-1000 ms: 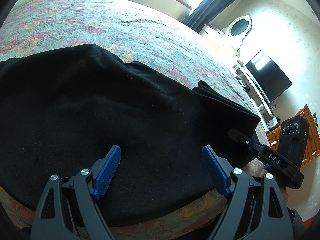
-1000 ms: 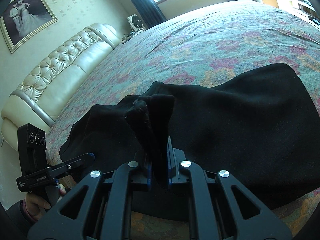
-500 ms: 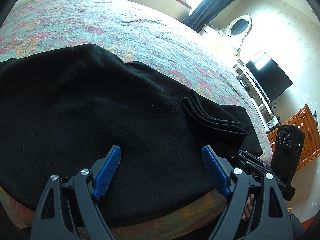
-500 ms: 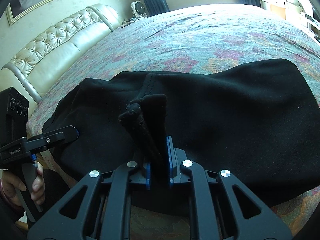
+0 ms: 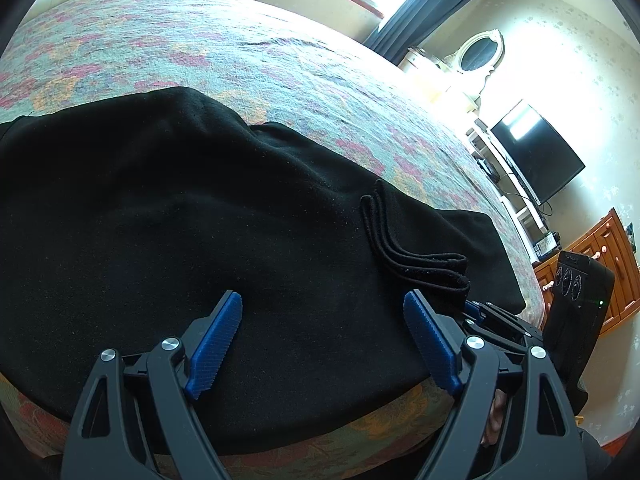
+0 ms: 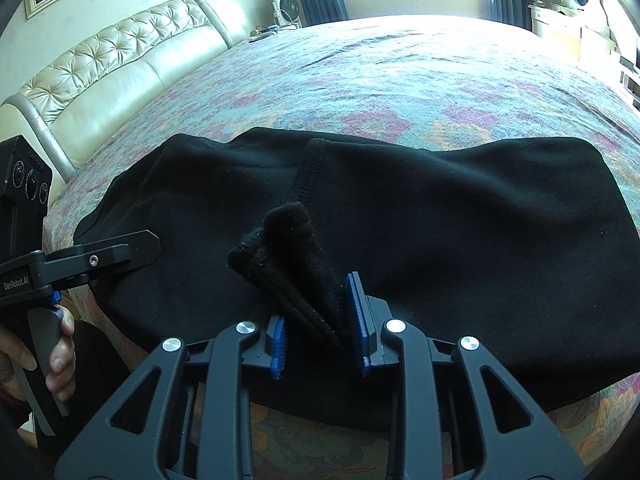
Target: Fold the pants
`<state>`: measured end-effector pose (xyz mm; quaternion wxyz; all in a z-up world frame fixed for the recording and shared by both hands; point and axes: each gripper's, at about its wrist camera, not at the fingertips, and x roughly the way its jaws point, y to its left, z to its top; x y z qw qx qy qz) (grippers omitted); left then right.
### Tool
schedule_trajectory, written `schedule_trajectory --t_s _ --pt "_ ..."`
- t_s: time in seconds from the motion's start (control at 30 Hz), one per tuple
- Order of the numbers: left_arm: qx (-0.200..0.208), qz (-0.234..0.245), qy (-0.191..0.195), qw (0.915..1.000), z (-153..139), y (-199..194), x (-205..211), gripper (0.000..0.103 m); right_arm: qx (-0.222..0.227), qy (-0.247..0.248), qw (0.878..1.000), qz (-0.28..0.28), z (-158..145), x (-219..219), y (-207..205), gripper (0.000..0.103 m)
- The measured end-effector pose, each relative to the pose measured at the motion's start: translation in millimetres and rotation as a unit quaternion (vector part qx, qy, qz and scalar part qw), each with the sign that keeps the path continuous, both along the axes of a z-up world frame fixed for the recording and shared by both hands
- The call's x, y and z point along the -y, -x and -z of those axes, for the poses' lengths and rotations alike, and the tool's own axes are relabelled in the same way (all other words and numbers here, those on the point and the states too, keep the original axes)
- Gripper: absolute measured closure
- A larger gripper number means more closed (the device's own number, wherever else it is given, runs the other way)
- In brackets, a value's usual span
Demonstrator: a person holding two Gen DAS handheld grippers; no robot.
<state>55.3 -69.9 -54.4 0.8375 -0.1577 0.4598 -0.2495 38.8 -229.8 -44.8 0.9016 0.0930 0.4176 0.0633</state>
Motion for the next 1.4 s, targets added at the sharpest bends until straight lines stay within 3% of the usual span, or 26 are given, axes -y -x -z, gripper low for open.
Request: schedule_trajectory --t_s 0.2,0.6,0.83,0.9,1.2,1.3,1.4 --pt "-0.001 -0.001 0.002 1.0000 0 1 0 0.021 -0.001 0.003 1.000 -0.006 -2 -8 1 0.063" --pt "-0.005 -0.006 0.007 0.9999 -3 -3 -3 0.021 -0.004 0.006 1.000 -0.021 -4 -23 5 0.055" --pt "-0.014 -0.026 0.030 0.9991 -12 -6 -20 0.021 -0.003 0.013 0.999 -0.048 -5 -41 10 0.050" --pt "-0.011 -0.031 0.032 0.9990 -17 -7 -30 0.021 0.000 0.027 0.998 -0.063 -6 -51 11 0.042" --pt "0.005 -0.090 0.035 0.9953 -36 -3 -105 0.021 0.006 0.028 0.996 -0.090 -9 -66 12 0.034" --pt "0.006 -0.122 0.035 0.9919 -34 2 -140 0.021 0.004 0.030 0.995 -0.092 -8 -68 7 0.033" --pt "-0.001 -0.161 0.060 0.9852 -28 10 -178 0.021 0.018 0.016 0.996 -0.090 -15 -67 9 0.033"
